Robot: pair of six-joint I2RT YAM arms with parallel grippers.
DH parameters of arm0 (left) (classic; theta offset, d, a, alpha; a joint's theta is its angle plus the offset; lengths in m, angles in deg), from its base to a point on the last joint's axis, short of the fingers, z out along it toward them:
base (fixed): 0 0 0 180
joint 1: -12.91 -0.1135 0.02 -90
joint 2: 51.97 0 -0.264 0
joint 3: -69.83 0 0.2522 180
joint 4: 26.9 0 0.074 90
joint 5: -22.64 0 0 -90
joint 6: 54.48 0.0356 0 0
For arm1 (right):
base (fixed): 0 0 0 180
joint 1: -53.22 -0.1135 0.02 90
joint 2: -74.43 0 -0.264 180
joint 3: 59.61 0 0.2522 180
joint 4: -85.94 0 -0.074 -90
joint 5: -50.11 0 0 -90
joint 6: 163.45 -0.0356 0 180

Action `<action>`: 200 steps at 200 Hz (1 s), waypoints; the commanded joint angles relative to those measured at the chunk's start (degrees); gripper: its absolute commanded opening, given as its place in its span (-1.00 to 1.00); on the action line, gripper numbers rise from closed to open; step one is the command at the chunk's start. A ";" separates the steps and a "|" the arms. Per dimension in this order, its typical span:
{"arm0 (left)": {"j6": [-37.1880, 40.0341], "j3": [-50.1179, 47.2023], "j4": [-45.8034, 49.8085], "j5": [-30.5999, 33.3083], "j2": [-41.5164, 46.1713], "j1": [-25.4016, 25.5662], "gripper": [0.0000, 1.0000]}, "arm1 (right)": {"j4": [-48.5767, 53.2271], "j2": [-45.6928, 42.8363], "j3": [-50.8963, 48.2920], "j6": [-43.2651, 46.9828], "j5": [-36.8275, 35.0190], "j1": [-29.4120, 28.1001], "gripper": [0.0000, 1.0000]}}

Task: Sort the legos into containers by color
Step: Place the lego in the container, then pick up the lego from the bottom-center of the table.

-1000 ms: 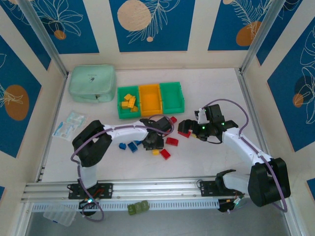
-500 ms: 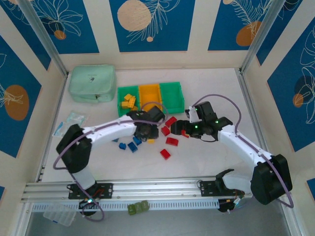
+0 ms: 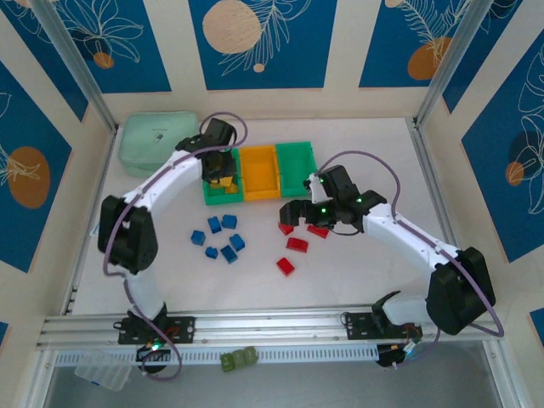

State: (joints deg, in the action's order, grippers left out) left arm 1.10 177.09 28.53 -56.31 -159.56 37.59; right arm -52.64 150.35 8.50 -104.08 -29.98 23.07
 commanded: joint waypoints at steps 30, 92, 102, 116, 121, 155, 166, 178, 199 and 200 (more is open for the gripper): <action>5.38 11.71 2.27 -1.12 -11.77 -3.46 -0.05 | 1.42 1.16 3.19 -0.44 -1.44 -0.43 0.98; 6.00 5.82 0.39 -9.51 -2.26 -3.64 0.18 | 5.87 1.96 5.21 1.91 -4.53 -2.18 0.98; 5.37 2.18 -0.96 -11.26 1.00 -3.68 0.21 | 6.53 1.79 5.00 2.22 -5.24 -2.84 0.98; 4.89 -3.37 -2.56 -13.56 5.81 -3.66 0.30 | 8.01 1.62 4.89 2.33 -6.58 -3.78 0.98; 4.68 -5.31 -2.98 -14.35 7.48 -3.68 0.34 | 8.73 1.56 4.89 2.32 -7.26 -4.10 0.98; 3.43 -18.47 -5.37 -19.38 19.01 -3.42 0.54 | 13.48 0.89 4.62 2.35 -11.27 -7.11 0.98; 3.14 -21.81 -4.95 -20.27 22.39 -2.96 0.60 | 15.16 0.75 4.54 2.35 -12.71 -8.29 0.99; 3.40 -25.20 -4.40 -21.45 25.88 -2.23 0.67 | 16.62 0.78 4.24 2.42 -14.19 -9.64 0.99; 3.20 -30.93 -3.14 -21.49 31.94 -0.06 0.86 | 18.72 1.30 3.52 2.02 -16.42 -12.59 0.94; 3.21 -31.19 -3.12 -21.46 32.28 0.06 0.86 | 18.82 1.32 3.50 2.00 -16.50 -12.66 0.93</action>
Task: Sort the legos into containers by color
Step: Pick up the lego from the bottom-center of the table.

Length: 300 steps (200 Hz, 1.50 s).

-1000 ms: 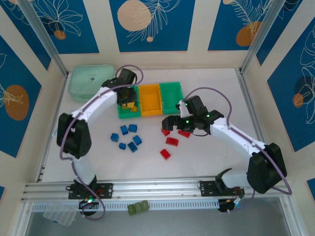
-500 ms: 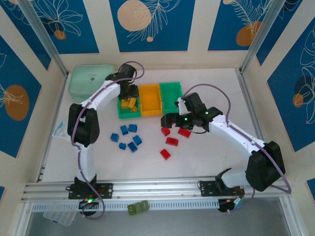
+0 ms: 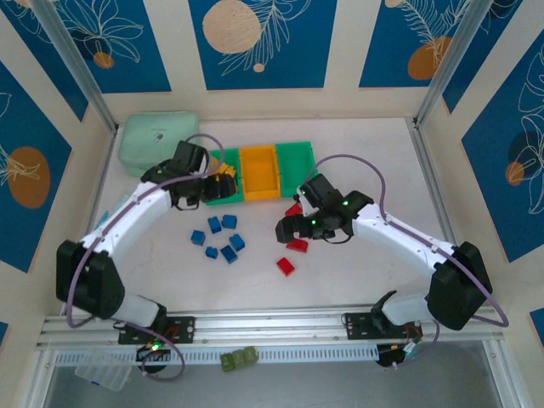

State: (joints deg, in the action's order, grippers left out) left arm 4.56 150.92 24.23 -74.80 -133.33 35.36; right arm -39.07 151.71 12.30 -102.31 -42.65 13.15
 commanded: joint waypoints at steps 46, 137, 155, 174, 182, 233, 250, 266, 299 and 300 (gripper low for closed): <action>-7.39 -18.55 -2.57 -1.82 17.26 8.47 0.99 | 5.88 3.49 -2.46 -2.74 -5.49 -8.73 0.73; -19.72 -29.58 -11.99 6.54 20.54 19.98 0.99 | 3.27 12.02 -2.75 -2.56 -11.60 -14.55 0.57; -20.55 -30.65 -13.61 6.53 20.37 20.34 0.99 | 1.54 13.69 -2.04 -1.21 -11.21 -14.94 0.53; -21.82 -31.43 -14.39 7.00 20.63 20.42 0.99 | 0.50 15.54 -0.67 0.06 -10.91 -15.44 0.47; -22.12 -31.62 -14.58 7.15 20.78 20.40 0.99 | 0.30 16.32 -0.17 0.38 -11.27 -15.71 0.43; -22.74 -31.83 -14.40 7.96 21.16 20.43 0.99 | -2.08 19.63 1.18 2.03 -11.38 -15.92 0.21; -22.78 -31.90 -14.47 8.06 20.96 20.38 0.99 | -2.47 20.16 1.52 2.31 -11.38 -15.90 0.14; -22.78 -31.56 -14.77 8.06 20.68 20.43 0.99 | -2.15 20.78 2.17 2.64 -11.34 -15.91 0.02; -21.52 -29.69 -13.59 8.32 20.02 20.32 0.98 | -0.72 20.47 3.29 3.00 -12.98 -16.00 -0.18; -21.47 -29.62 -13.52 8.32 20.01 20.33 0.99 | -0.72 20.38 3.29 3.01 -13.02 -16.00 -0.19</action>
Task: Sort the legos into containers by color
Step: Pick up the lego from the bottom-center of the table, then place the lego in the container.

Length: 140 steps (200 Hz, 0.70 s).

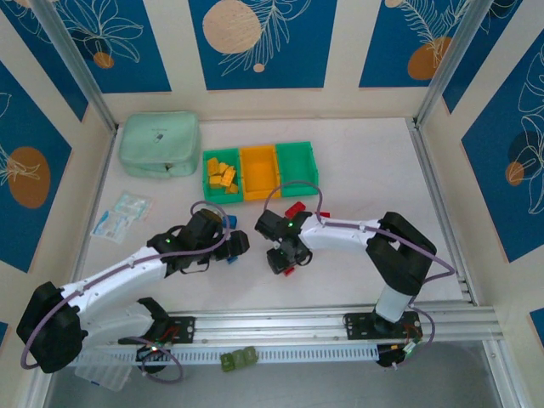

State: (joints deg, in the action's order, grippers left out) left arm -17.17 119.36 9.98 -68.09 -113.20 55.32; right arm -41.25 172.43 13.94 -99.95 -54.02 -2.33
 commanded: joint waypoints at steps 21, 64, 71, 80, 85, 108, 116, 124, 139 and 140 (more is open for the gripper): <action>1.13 3.28 2.05 2.09 0.10 -0.19 0.99 | 2.15 -2.63 2.61 1.30 -1.43 0.09 -0.24; 4.86 7.56 5.60 2.58 0.98 -2.68 0.99 | 5.30 -6.06 8.68 3.41 -1.83 2.81 -0.27; 5.63 8.09 5.80 2.51 1.02 -3.21 0.99 | 5.37 -5.93 9.95 3.79 -1.54 3.79 -0.27; 6.61 8.82 6.08 2.49 1.03 -3.98 0.99 | 5.25 -5.26 11.57 4.14 -1.05 5.22 -0.27; 7.05 9.31 6.30 2.67 0.94 -4.39 0.99 | 5.01 -4.75 12.54 4.34 -0.76 6.07 -0.27; 9.54 11.33 6.51 2.05 0.21 -7.43 0.99 | 3.30 -0.96 17.81 5.07 -1.43 9.31 -0.29; 10.19 12.17 6.61 1.27 -0.32 -8.91 0.99 | 3.03 0.95 20.33 5.48 -2.55 10.19 -0.29; 10.77 13.05 6.53 0.49 -0.99 -10.42 0.99 | 2.97 3.08 23.29 5.83 -3.26 11.14 -0.29; 12.24 14.54 5.91 -0.57 -2.54 -12.44 0.99 | 1.89 7.42 28.08 6.66 -4.08 12.94 -0.29; 12.38 14.65 5.86 -0.58 -2.69 -12.48 0.99 | 1.86 7.76 28.40 6.74 -4.21 13.02 -0.29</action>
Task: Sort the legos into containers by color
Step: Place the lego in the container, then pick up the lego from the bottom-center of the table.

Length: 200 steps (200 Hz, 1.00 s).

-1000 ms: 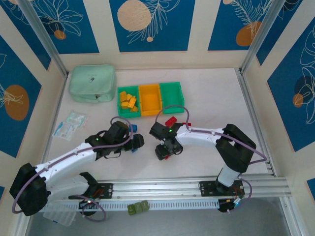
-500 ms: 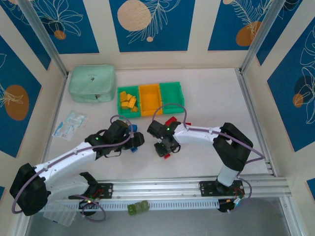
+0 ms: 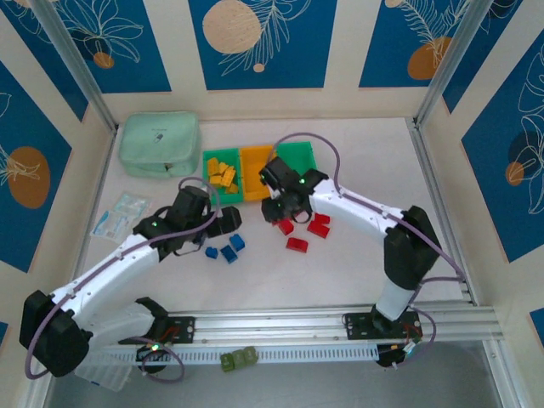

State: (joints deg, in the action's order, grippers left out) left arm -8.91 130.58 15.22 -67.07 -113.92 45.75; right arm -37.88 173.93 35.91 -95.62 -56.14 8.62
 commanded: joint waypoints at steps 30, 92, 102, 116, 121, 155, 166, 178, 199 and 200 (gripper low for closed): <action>6.59 7.54 1.13 -2.31 -6.10 -5.18 0.99 | -1.25 16.12 17.78 3.37 -4.11 5.05 -0.31; 6.88 10.24 -0.73 -3.69 -9.13 -6.37 0.99 | 5.30 29.31 40.52 5.65 -3.77 7.60 0.03; 6.75 10.15 -0.80 -3.72 -9.06 -6.38 0.99 | 5.74 28.86 40.73 6.16 -3.33 7.60 0.09; 7.07 10.22 -0.55 -3.64 -8.88 -6.38 0.99 | 5.50 26.88 38.82 7.06 -2.67 7.51 0.13; 7.23 10.44 -0.21 -3.72 -8.81 -6.38 0.99 | 5.49 25.70 38.05 7.20 -2.32 7.51 0.13; 7.62 10.27 0.67 -5.20 -7.83 -6.30 0.99 | 1.71 14.60 24.14 7.20 0.17 7.77 0.17; 7.24 9.60 0.26 -5.97 -7.36 -6.23 0.99 | 0.48 10.91 19.22 6.87 1.71 7.86 0.20; 6.37 8.73 -0.39 -6.72 -6.77 -6.12 0.99 | 0.03 7.73 14.67 6.30 3.25 7.99 0.23; 4.64 7.34 -1.30 -7.56 -6.16 -5.62 0.99 | 0.28 3.23 8.19 6.23 4.41 7.95 0.29; 4.62 7.29 -1.34 -7.62 -6.20 -5.56 0.99 | 0.20 2.97 7.87 6.25 4.49 7.95 0.29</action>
State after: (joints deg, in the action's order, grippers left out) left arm -2.83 139.21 14.81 -72.27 -121.94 40.02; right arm -36.97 182.22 49.20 -89.33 -55.48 16.49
